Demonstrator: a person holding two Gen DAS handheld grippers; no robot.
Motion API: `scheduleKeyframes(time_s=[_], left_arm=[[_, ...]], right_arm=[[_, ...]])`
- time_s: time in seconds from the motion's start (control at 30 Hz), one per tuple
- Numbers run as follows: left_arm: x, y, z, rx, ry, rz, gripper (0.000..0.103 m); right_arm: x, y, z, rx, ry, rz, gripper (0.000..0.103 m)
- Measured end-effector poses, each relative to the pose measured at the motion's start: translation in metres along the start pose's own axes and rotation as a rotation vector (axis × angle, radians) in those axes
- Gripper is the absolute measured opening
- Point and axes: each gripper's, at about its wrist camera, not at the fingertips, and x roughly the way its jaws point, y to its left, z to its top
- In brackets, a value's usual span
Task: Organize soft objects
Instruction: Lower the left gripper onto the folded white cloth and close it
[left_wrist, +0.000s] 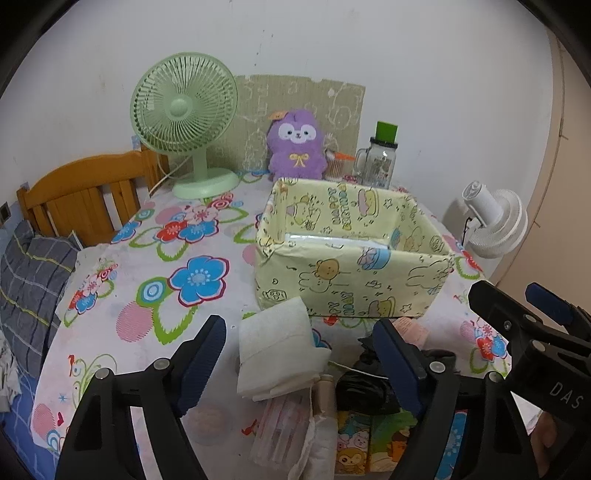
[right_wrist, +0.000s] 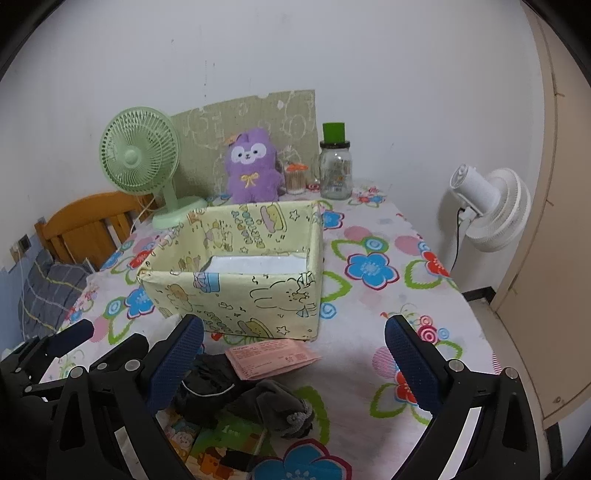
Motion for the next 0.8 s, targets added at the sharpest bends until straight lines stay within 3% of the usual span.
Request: scheduleKeyframes(time_s=[0.8], left_arm=[[0.062,0.011,-0.007,-0.023,0.157,-0.015,0.066]], right_arm=[[0.069,0.01,-0.011,0.009,0.163,0.011,0.097]])
